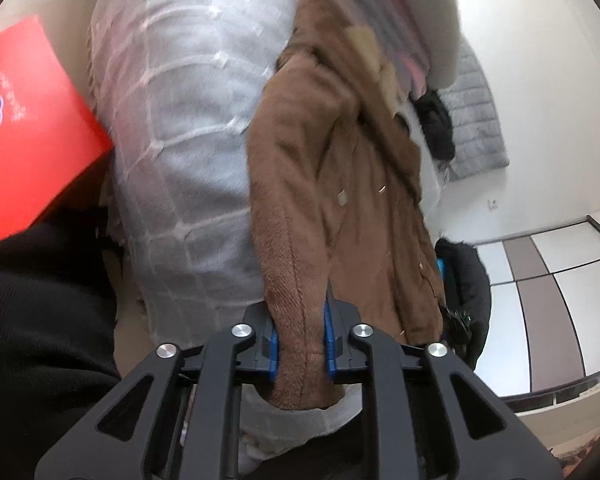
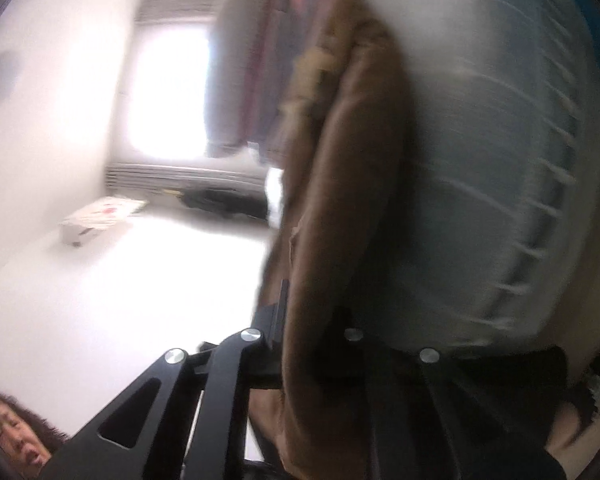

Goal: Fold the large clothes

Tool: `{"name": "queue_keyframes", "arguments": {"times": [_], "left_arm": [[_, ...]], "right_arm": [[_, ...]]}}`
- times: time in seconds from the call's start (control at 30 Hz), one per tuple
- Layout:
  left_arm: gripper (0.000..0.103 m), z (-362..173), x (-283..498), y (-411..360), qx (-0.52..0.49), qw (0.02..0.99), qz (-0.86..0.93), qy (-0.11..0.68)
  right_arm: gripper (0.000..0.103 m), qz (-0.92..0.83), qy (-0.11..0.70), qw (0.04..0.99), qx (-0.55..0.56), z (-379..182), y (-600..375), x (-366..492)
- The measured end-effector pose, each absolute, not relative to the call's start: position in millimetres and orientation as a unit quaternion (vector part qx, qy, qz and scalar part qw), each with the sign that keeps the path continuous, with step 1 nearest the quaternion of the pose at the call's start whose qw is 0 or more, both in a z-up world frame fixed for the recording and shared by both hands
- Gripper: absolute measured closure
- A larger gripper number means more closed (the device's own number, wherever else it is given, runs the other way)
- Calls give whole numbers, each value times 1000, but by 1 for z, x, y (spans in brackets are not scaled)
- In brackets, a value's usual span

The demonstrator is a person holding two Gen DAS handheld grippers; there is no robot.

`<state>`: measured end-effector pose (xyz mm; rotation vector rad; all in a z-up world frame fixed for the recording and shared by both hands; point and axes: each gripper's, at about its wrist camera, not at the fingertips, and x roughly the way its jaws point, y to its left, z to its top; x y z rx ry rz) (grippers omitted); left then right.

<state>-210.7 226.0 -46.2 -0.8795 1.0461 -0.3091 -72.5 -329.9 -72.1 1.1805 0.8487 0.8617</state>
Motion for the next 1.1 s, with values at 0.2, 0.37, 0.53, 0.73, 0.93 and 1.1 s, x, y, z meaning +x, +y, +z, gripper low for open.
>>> {"name": "queue_keyframes", "arguments": {"times": [0.2, 0.37, 0.53, 0.73, 0.93, 1.1], "left_arm": [[91, 22, -221, 205, -390, 804, -186, 409], [92, 63, -238, 197, -383, 819, -216, 369], [92, 88, -275, 201, -382, 822, -240, 347], [91, 79, -335, 227, -398, 818, -236, 342], [91, 8, -336, 263, -467, 773, -198, 380], [91, -2, -333, 275, -479, 769, -193, 375]], "right_arm": [[93, 447, 306, 659, 522, -17, -301, -73], [93, 455, 289, 656, 528, -9, -302, -91], [93, 452, 270, 655, 542, -5, -307, -136], [93, 444, 260, 656, 552, -3, -317, -185], [93, 393, 294, 620, 611, -69, -330, -191], [93, 379, 295, 605, 635, -98, -343, -200]]}}
